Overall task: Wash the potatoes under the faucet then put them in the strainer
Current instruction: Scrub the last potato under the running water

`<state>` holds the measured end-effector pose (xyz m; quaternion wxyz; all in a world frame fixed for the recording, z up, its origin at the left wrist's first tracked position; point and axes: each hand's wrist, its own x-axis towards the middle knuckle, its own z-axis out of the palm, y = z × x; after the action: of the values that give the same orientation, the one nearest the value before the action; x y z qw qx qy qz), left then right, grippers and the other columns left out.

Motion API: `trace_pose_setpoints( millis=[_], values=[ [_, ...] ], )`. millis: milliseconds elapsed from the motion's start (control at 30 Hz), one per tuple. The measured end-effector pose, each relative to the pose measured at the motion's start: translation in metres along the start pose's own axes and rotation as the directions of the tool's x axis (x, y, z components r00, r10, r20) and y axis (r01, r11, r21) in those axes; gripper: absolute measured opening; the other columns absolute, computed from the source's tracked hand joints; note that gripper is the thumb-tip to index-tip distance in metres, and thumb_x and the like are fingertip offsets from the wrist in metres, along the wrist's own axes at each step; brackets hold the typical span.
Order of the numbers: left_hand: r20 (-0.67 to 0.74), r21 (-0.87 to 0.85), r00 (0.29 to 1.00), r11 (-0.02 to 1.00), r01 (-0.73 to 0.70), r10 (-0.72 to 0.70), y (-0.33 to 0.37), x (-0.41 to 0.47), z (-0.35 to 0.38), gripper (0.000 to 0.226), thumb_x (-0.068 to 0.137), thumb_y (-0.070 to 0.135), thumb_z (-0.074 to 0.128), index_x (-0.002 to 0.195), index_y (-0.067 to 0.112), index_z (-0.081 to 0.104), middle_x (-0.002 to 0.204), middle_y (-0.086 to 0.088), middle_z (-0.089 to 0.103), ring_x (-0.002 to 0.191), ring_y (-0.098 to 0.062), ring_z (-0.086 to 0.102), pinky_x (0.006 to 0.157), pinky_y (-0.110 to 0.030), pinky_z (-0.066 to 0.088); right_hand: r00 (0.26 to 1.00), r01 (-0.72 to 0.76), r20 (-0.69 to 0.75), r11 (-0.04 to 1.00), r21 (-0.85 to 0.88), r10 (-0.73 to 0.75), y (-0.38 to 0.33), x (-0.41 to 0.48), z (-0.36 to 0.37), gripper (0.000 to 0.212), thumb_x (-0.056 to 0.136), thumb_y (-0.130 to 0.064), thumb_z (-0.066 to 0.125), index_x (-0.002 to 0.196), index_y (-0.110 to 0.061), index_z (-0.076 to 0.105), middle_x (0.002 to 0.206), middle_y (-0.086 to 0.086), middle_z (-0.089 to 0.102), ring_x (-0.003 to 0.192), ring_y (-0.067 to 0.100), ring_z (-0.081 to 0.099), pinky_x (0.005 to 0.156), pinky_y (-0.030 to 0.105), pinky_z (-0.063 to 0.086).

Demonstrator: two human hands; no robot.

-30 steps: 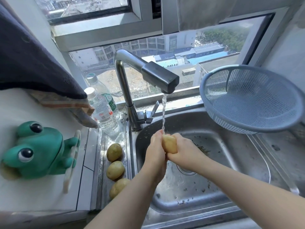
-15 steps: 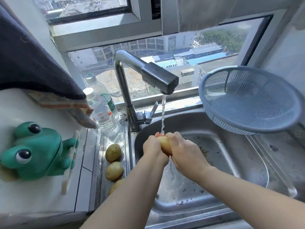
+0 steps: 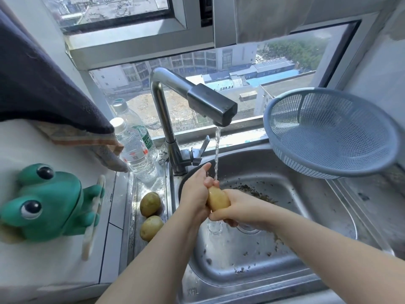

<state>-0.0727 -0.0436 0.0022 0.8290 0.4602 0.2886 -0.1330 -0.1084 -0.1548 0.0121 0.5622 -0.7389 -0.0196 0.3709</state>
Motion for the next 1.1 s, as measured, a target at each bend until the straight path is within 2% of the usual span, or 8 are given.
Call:
trace_pose_setpoints(
  millis=[67, 133, 233, 400, 533, 767, 933, 1100],
  values=[
    [0.024, 0.151, 0.994, 0.982, -0.11, 0.108, -0.002, 0.002, -0.001, 0.025, 0.105, 0.018, 0.036, 0.114, 0.009, 0.058, 0.04, 0.008, 0.037, 0.035, -0.004, 0.044, 0.049, -0.021, 0.041, 0.99, -0.063, 0.139, 0.983, 0.171, 0.039, -0.001, 0.001, -0.003, 0.018, 0.081, -0.002, 0.062, 0.078, -0.014, 0.048, 0.062, -0.002, 0.045, 0.05, 0.007, 0.037, 0.046, 0.018, 0.03],
    [0.033, 0.275, 0.965, 0.926, -0.258, 0.259, -0.005, 0.004, 0.0, 0.025, 0.105, 0.018, 0.034, 0.11, 0.012, 0.057, 0.042, 0.008, 0.04, 0.039, -0.004, 0.047, 0.053, -0.022, 0.044, 0.998, -0.062, 0.032, 0.989, 0.131, 0.059, 0.002, 0.006, 0.0, 0.021, 0.076, 0.003, 0.059, 0.074, -0.014, 0.047, 0.059, 0.0, 0.044, 0.048, 0.009, 0.037, 0.045, 0.02, 0.028],
    [0.034, 0.409, 0.911, 0.826, -0.387, 0.41, -0.01, 0.001, 0.004, 0.024, 0.104, 0.016, 0.035, 0.109, 0.016, 0.058, 0.054, 0.006, 0.047, 0.053, -0.01, 0.052, 0.063, -0.025, 0.049, 0.964, -0.018, -0.267, 0.995, -0.098, -0.009, 0.004, 0.017, 0.006, 0.017, 0.068, 0.002, 0.061, 0.077, -0.011, 0.055, 0.069, 0.004, 0.056, 0.059, 0.015, 0.049, 0.053, 0.028, 0.04],
    [0.096, 0.644, 0.916, 0.677, -0.356, 0.39, -0.032, -0.006, -0.005, 0.028, 0.099, 0.022, 0.046, 0.126, 0.019, 0.053, 0.114, -0.002, 0.058, 0.104, -0.015, 0.057, 0.096, -0.033, 0.045, 0.921, -0.052, -0.348, 0.829, -0.556, -0.175, 0.012, 0.029, 0.009, 0.024, 0.085, -0.017, 0.057, 0.108, -0.011, 0.056, 0.098, 0.002, 0.063, 0.092, 0.019, 0.062, 0.073, 0.023, 0.049],
    [0.038, 0.434, 0.986, 0.886, -0.164, 0.164, -0.039, -0.009, -0.013, 0.026, 0.094, 0.02, 0.058, 0.117, 0.025, 0.047, 0.105, -0.001, 0.06, 0.095, -0.017, 0.061, 0.079, -0.033, 0.052, 0.88, -0.111, -0.432, 0.798, -0.592, -0.198, 0.015, 0.025, 0.016, 0.03, 0.085, -0.018, 0.057, 0.112, -0.011, 0.047, 0.101, 0.007, 0.066, 0.093, 0.026, 0.064, 0.074, 0.035, 0.053],
    [-0.258, 0.142, 0.965, 0.99, -0.006, 0.043, -0.02, 0.008, -0.01, 0.022, 0.099, 0.02, 0.047, 0.085, 0.011, 0.062, 0.075, -0.005, 0.065, 0.066, -0.02, 0.06, 0.059, -0.028, 0.046, 0.933, 0.073, -0.256, 0.83, -0.553, -0.253, 0.025, 0.028, 0.02, 0.056, 0.087, -0.013, 0.047, 0.14, -0.015, 0.028, 0.138, 0.008, 0.045, 0.123, 0.027, 0.047, 0.102, 0.036, 0.04],
    [-0.238, -0.14, 0.933, 0.96, 0.242, -0.27, -0.005, 0.013, -0.005, 0.034, 0.102, 0.03, 0.043, 0.075, 0.013, 0.054, 0.07, -0.008, 0.06, 0.061, -0.021, 0.057, 0.056, -0.034, 0.048, 0.947, 0.194, -0.17, 0.906, -0.376, -0.273, 0.022, 0.016, 0.01, 0.06, 0.093, -0.014, 0.051, 0.146, -0.017, 0.021, 0.148, -0.001, 0.03, 0.133, 0.007, 0.03, 0.109, 0.018, 0.023],
    [-0.183, -0.296, 0.889, 0.886, 0.358, -0.42, -0.008, 0.019, -0.014, 0.032, 0.101, 0.037, 0.042, 0.093, 0.012, 0.061, 0.086, -0.011, 0.06, 0.071, -0.027, 0.059, 0.045, -0.04, 0.054, 0.934, 0.215, -0.23, 0.945, -0.247, -0.273, 0.023, 0.017, 0.016, 0.058, 0.096, -0.021, 0.05, 0.147, -0.021, 0.022, 0.145, -0.002, 0.033, 0.132, 0.009, 0.034, 0.113, 0.026, 0.026]
  ],
)
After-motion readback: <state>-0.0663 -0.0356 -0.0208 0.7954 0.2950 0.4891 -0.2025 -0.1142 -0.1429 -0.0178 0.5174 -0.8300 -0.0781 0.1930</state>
